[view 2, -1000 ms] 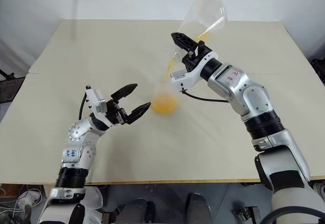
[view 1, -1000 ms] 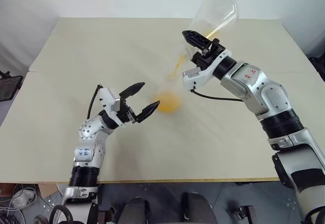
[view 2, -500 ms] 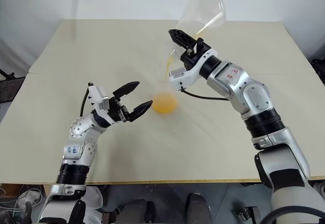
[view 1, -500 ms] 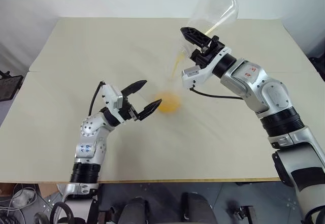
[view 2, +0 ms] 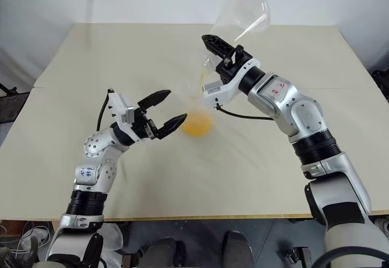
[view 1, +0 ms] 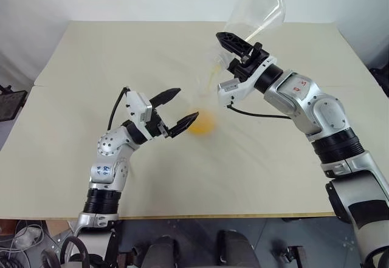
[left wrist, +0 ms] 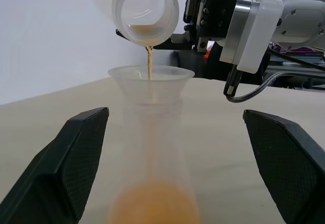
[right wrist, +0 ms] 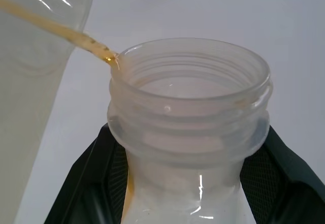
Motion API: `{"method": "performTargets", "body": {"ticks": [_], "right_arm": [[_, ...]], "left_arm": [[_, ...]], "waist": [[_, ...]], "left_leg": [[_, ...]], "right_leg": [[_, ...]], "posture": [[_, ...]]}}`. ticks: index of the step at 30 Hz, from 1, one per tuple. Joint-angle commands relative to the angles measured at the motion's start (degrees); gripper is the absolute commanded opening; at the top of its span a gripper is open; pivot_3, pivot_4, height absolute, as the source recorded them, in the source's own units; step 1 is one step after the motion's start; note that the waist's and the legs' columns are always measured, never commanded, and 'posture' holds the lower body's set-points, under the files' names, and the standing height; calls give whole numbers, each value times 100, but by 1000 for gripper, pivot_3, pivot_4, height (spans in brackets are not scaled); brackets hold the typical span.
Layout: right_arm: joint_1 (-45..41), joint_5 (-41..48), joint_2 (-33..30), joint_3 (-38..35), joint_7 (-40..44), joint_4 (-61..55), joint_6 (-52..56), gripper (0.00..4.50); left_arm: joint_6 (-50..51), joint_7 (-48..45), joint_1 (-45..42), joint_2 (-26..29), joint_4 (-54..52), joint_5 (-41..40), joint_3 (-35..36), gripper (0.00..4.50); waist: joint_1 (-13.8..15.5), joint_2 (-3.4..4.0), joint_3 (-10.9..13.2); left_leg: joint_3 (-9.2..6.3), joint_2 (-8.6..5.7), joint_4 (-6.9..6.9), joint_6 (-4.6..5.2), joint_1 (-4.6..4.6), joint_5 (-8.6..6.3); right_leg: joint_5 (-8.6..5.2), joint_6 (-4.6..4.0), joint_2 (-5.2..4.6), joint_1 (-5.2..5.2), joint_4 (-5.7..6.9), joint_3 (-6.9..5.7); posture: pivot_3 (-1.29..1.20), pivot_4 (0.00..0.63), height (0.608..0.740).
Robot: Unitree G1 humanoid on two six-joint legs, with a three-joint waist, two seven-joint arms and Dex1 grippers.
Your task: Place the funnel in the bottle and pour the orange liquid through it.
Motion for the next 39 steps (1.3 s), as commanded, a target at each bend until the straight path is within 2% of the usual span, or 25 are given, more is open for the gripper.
{"method": "performTargets", "body": {"ticks": [1,9,12,20,23,25,30,33,39], "right_arm": [[-167,-42,-97,-23,-172,-171,-64,2543],[-147,74,-43,-72,-129,-135,-93,2543],[-57,855,167,-302,334,-94,-7,2543],[150,2236,303,-858,1033,-539,412,2543],[299,3400,492,-1346,1711,-910,1148,2543],[417,4496,660,-1845,2316,-1292,2143,2543],[923,6399,450,-3048,3240,-1813,4287,2543],[1402,6977,192,-3595,3450,-1800,4788,2543],[2277,7606,-88,-4612,3328,-1694,4858,2543]], "left_arm": [[12,63,-54,71,-269,50,-1,4500],[45,120,-26,68,-342,65,12,4500],[48,139,2,78,-363,59,28,4500],[58,150,44,131,-348,33,65,4500],[76,149,68,167,-368,11,80,4500],[98,140,96,196,-386,1,102,4500],[119,100,156,255,-386,-24,137,4500],[113,85,157,271,-354,-25,142,4500],[109,79,145,274,-318,-10,144,4500]], "waist": [[0,0,0],[0,0,0],[-13,0,0],[-26,0,0],[-33,0,0],[-34,0,0],[70,0,0],[115,0,0],[100,0,0]], "left_leg": [[0,0,0,0,0,0],[0,0,0,0,0,0],[-1,0,0,0,1,0],[-7,-1,1,0,-2,0],[-10,0,1,0,-3,0],[-10,0,1,0,-2,0],[-11,-3,4,0,-2,0],[-1,-8,4,0,-7,0],[18,-8,1,0,-8,0]], "right_leg": [[0,0,0,0,0,0],[0,0,0,0,0,0],[0,0,0,0,0,0],[0,0,-1,1,1,-4],[0,0,-1,1,1,-5],[0,0,0,1,1,-6],[0,0,0,6,6,-9],[0,0,0,11,5,-16],[0,0,-1,9,0,-19]], "posture": [[0,150,740],[0,150,740],[0,150,740],[0,150,740],[0,150,740],[0,150,740],[0,150,740],[0,150,740],[0,150,740]]}}
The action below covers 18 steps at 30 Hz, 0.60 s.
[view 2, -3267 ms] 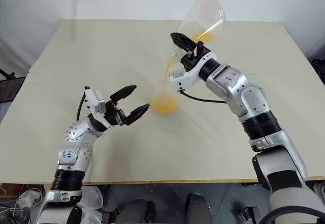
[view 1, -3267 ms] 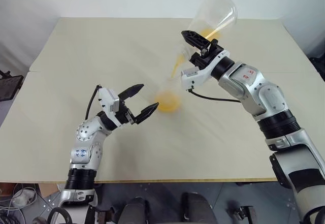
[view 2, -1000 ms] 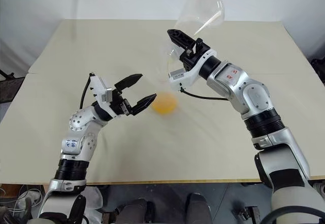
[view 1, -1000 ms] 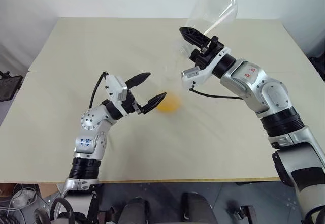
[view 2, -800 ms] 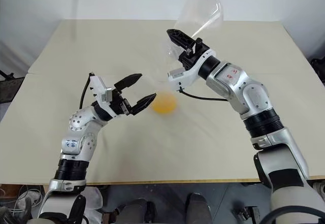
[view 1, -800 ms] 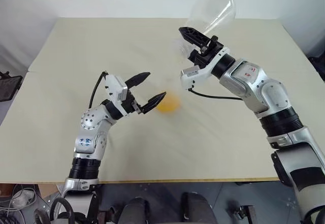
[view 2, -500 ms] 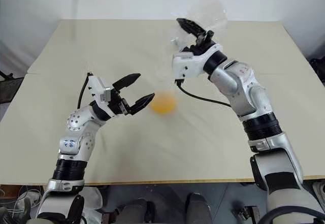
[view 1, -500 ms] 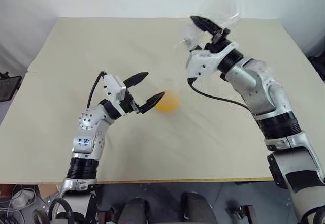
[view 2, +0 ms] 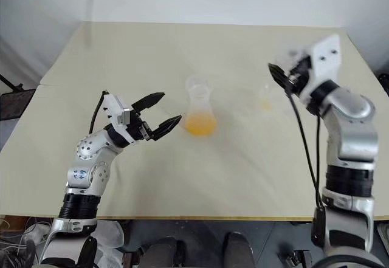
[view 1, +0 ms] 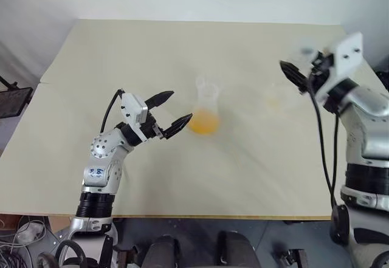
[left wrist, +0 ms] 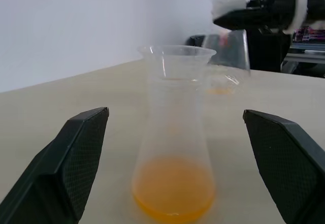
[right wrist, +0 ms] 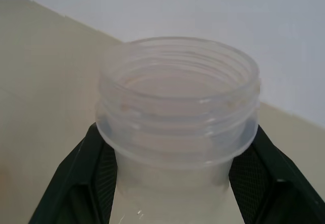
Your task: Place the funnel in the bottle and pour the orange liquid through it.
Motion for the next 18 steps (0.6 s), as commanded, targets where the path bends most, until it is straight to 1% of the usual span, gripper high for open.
{"method": "performTargets", "body": {"ticks": [1,5,8,13,16,18], "right_arm": [[222,439,-181,-668,-125,-229,-30,2543],[765,682,-140,-1035,-191,-226,-101,2543],[1103,609,-68,-1173,-458,-215,-317,2543],[1533,899,94,-1251,-597,-458,-328,2543],[1650,1017,140,-1289,-702,-519,-389,2543],[1708,1324,208,-1458,-663,-609,-376,3246]], "left_arm": [[-52,-27,-40,44,-204,-55,62,4500],[-63,-32,-25,67,-200,-60,93,4500],[-80,-34,-33,82,-178,-52,112,4500],[-88,-34,-45,135,-167,-62,155,4500],[-125,-11,-44,161,-154,-26,171,4500],[-121,-14,-70,174,-144,-32,180,4500]], "waist": [[-6,0,0],[-19,0,0],[-12,0,0],[-11,0,0],[-10,0,0],[-7,0,0]], "left_leg": [[1,1,0,0,1,0],[7,4,0,-1,6,0],[9,3,0,-1,6,0],[10,4,1,-1,7,0],[11,4,2,-1,7,0],[11,3,2,-1,8,0]], "right_leg": [[0,0,0,0,-1,0],[0,0,1,0,0,1],[0,0,0,0,1,3],[0,0,1,0,0,5],[0,0,0,0,0,6],[0,0,0,0,0,8]], "posture": [[0,150,740],[0,150,740],[0,150,740],[0,150,740],[0,150,740],[0,150,740]]}}
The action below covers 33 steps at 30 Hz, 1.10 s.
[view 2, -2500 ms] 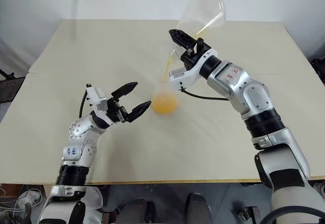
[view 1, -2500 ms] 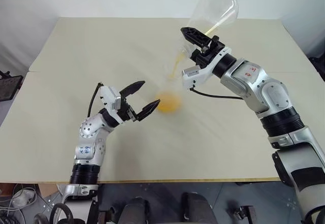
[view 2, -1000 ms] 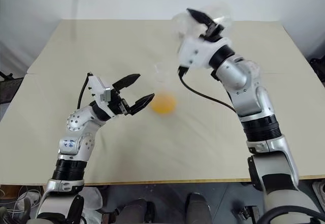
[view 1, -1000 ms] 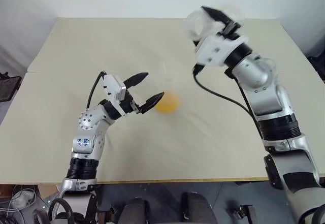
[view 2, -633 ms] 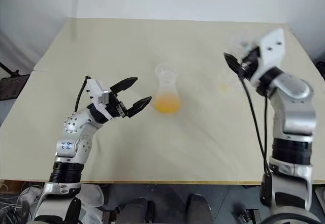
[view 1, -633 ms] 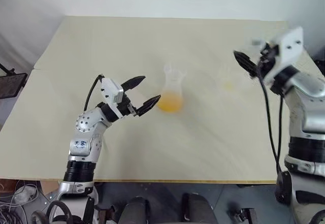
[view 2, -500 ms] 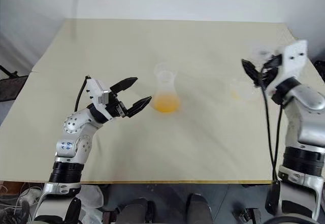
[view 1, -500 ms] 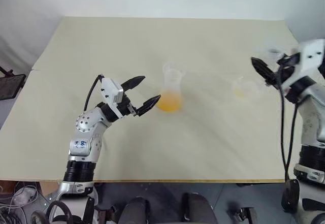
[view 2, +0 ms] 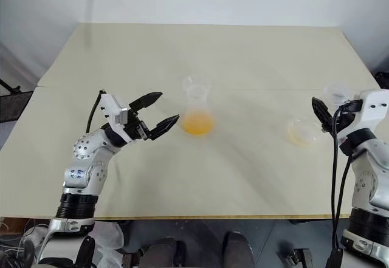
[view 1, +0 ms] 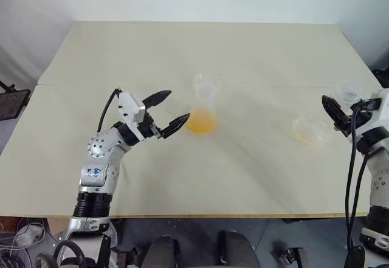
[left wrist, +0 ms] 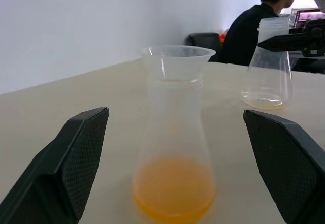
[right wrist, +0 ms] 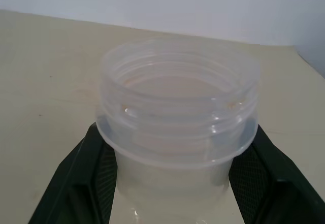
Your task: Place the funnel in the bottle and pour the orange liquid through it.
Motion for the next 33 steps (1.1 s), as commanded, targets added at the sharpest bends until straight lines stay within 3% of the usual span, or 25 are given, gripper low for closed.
{"method": "performTargets", "body": {"ticks": [1,4,12,18,25,33], "right_arm": [[69,493,28,-427,-33,-404,-165,3548],[130,580,0,-495,-91,-578,-294,4452],[224,1368,-273,-706,99,-1150,-64,4452],[-223,1706,-766,-512,498,-1174,-78,4452],[-485,2132,-1267,442,1856,-1370,197,4452],[490,1271,-1257,1485,3654,-1210,-1028,4452]], "left_arm": [[-107,-11,-77,71,-138,-42,127,4500],[-104,-44,-91,93,-115,-62,144,4500],[-28,-215,-87,205,-128,-78,155,4500],[25,-363,-67,354,-137,-117,190,4500],[226,-928,45,930,-111,-272,329,4500],[181,-1172,959,1499,-769,-323,586,4500]], "waist": [[7,0,0],[21,0,0],[30,0,0],[31,0,0],[7,-1,0],[82,-3,2]], "left_leg": [[-1,0,0,0,0,0],[-2,-1,1,0,-1,0],[-2,-1,1,0,0,0],[-2,0,3,0,1,0],[-2,4,4,0,1,0],[-16,-2,5,1,-4,-1]], "right_leg": [[0,0,0,0,0,-1],[0,0,0,1,0,-1],[0,0,0,1,0,0],[0,0,0,1,0,1],[0,0,4,2,0,-2],[0,0,-3,2,-4,-3]], "posture": [[0,150,740],[0,150,740],[0,150,740],[0,150,740],[0,150,740],[0,150,740]]}}
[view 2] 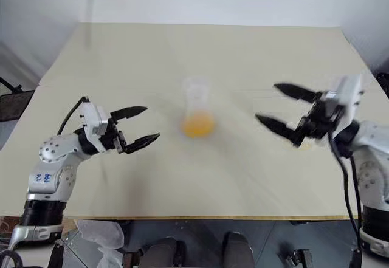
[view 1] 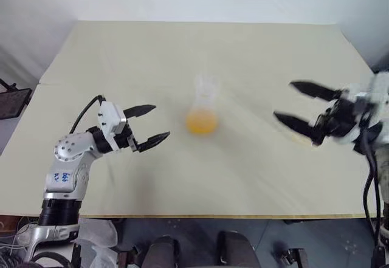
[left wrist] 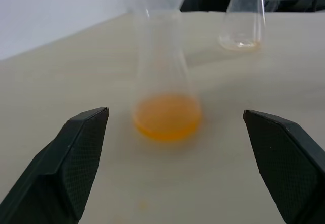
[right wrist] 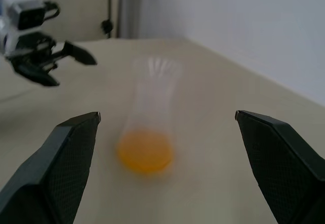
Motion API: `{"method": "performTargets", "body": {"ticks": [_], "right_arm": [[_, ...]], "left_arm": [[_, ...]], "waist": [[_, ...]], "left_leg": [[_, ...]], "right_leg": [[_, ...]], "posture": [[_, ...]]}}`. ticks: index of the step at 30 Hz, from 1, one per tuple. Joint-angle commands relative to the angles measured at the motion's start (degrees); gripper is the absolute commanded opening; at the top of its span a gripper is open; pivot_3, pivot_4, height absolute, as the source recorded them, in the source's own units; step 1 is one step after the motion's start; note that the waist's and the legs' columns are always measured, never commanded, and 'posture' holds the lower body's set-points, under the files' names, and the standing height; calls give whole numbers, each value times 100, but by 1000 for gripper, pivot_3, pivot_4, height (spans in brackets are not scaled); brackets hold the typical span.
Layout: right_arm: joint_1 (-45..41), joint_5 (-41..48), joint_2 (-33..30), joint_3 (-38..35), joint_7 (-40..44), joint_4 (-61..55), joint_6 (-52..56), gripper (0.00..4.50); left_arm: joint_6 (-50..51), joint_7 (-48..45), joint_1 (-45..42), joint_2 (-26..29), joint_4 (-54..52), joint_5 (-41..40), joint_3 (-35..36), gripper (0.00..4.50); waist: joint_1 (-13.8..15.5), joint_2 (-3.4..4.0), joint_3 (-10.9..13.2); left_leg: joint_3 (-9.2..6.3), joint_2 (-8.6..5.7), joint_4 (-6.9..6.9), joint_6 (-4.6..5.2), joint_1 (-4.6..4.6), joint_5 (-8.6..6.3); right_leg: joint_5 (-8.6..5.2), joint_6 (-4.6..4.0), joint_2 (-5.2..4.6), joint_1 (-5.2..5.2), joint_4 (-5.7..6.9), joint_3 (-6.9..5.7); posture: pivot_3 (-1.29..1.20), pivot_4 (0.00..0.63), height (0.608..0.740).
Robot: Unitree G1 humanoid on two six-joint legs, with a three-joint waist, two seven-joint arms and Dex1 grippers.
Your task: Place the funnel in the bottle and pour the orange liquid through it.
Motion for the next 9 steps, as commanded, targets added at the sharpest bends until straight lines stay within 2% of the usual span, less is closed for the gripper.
{"method": "performTargets", "body": {"ticks": [1,4,9], "right_arm": [[431,-339,-113,145,660,6,-619,4452],[967,-460,-167,-7,974,182,-859,4452],[1701,-499,-97,-412,952,103,-1085,4452]], "left_arm": [[-61,16,275,150,-506,-126,276,4500],[-202,12,521,186,-543,-10,315,4500],[-274,-112,707,290,-599,-52,371,4500]], "waist": [[73,-1,0],[153,-1,0],[195,-1,0]], "left_leg": [[-5,1,0,0,0,0],[-7,0,3,0,3,0],[-4,3,6,0,4,0]], "right_leg": [[0,0,0,0,-2,0],[0,0,0,7,-1,-2],[0,0,2,7,-5,0]], "posture": [[0,150,740],[0,150,740],[0,150,740]]}}
